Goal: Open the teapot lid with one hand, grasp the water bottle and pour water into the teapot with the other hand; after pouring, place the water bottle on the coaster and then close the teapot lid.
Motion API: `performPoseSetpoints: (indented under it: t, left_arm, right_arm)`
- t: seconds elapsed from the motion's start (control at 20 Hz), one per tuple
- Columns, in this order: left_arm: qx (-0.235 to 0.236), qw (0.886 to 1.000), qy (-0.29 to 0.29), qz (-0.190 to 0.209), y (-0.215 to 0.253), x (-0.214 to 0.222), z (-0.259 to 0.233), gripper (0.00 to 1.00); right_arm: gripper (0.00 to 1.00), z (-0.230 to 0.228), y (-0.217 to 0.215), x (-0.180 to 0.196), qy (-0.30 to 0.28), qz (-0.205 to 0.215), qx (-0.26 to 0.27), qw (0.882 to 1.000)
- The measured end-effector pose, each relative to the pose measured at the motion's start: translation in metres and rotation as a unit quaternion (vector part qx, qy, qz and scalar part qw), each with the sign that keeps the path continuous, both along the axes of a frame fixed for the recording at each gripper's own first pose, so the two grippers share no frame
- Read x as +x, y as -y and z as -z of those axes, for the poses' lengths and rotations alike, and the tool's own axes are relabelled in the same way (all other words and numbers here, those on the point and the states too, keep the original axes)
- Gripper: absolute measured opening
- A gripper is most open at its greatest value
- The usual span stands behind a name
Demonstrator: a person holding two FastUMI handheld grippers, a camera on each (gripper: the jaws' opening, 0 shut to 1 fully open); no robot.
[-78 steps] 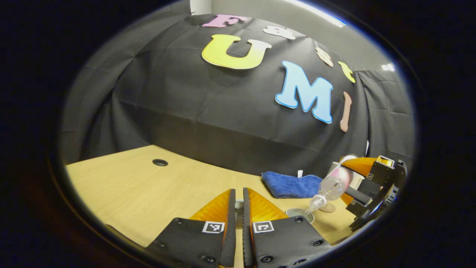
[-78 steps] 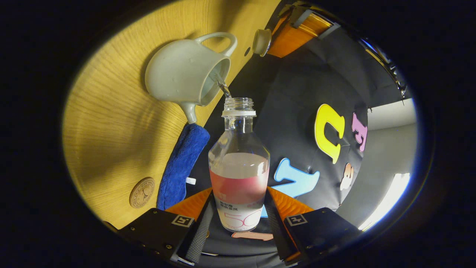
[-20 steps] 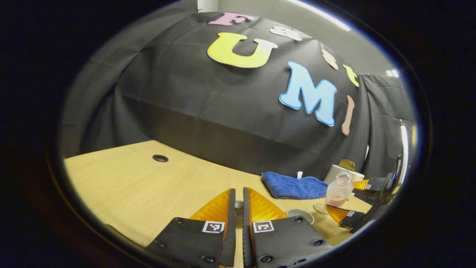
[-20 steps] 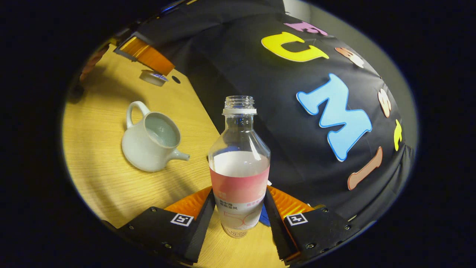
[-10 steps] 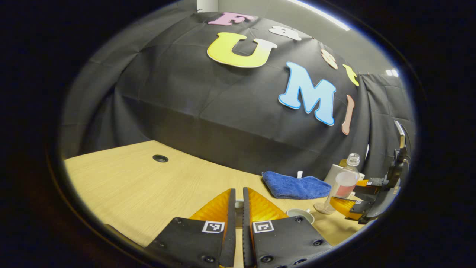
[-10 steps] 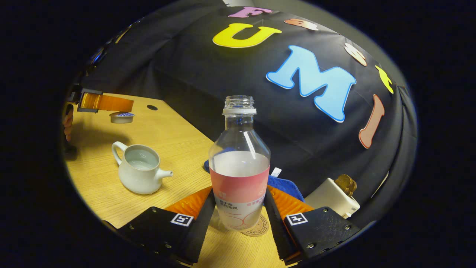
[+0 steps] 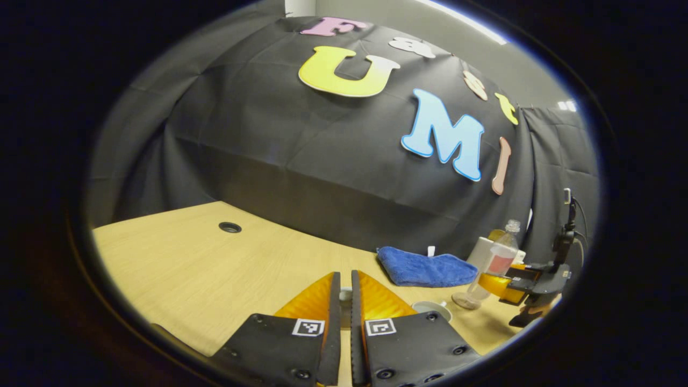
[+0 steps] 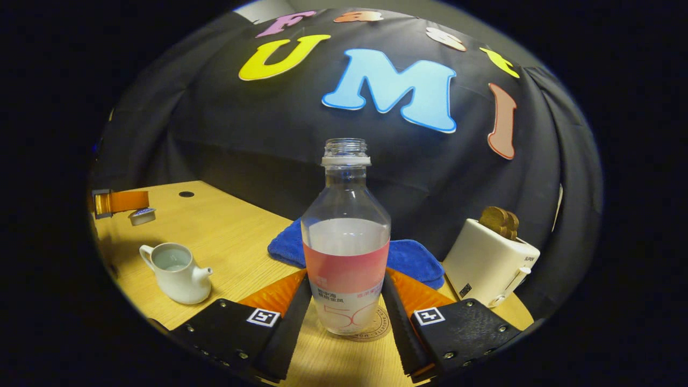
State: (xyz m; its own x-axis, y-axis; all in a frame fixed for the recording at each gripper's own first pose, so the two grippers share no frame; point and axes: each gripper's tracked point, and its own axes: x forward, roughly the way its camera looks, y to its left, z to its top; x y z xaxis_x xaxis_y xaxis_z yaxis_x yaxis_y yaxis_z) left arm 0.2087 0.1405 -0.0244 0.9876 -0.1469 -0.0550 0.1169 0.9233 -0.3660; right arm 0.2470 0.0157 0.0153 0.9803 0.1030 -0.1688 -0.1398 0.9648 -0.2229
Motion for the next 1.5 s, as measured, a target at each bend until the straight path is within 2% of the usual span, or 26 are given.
performPoseSetpoints:
  t: [0.25,0.45,0.65,1.1,1.15,1.2,1.25,1.3,1.5]
  left_arm:
    - [0.000,1.000,0.000,0.001,0.000,0.000,0.001,0.14]
    - [0.002,1.000,0.000,0.002,0.000,0.001,0.002,0.14]
    - [0.002,1.000,0.000,0.002,0.001,0.001,0.002,0.14]
    - [0.002,1.000,0.000,0.001,0.001,0.002,0.003,0.14]
    - [0.002,1.000,-0.001,0.000,0.001,0.002,0.003,0.14]
    - [0.002,1.000,-0.001,0.000,0.000,0.002,0.002,0.14]
    - [0.002,1.000,-0.001,0.000,0.001,0.002,0.003,0.14]
    - [0.002,1.000,-0.001,0.000,0.001,0.002,0.003,0.14]
    - [0.003,1.000,-0.001,-0.001,0.001,0.001,0.002,0.14]
  right_arm:
    - [0.76,0.018,0.015,0.016,-0.021,0.028,0.055,0.998]
    - [0.76,0.022,0.026,0.023,-0.021,0.048,0.063,0.997]
    - [0.75,0.023,0.031,0.027,-0.022,0.052,0.082,0.995]
    - [0.77,0.023,0.033,0.028,-0.020,0.056,0.090,0.994]
    - [0.81,0.023,0.034,0.027,-0.020,0.057,0.092,0.994]
    - [0.81,0.022,0.034,0.026,-0.018,0.059,0.095,0.994]
    - [0.92,0.021,0.034,0.024,-0.016,0.058,0.097,0.993]
    - [0.98,0.019,0.033,0.022,-0.012,0.057,0.097,0.994]
    - [0.99,0.012,0.032,0.005,0.002,0.054,0.087,0.995]
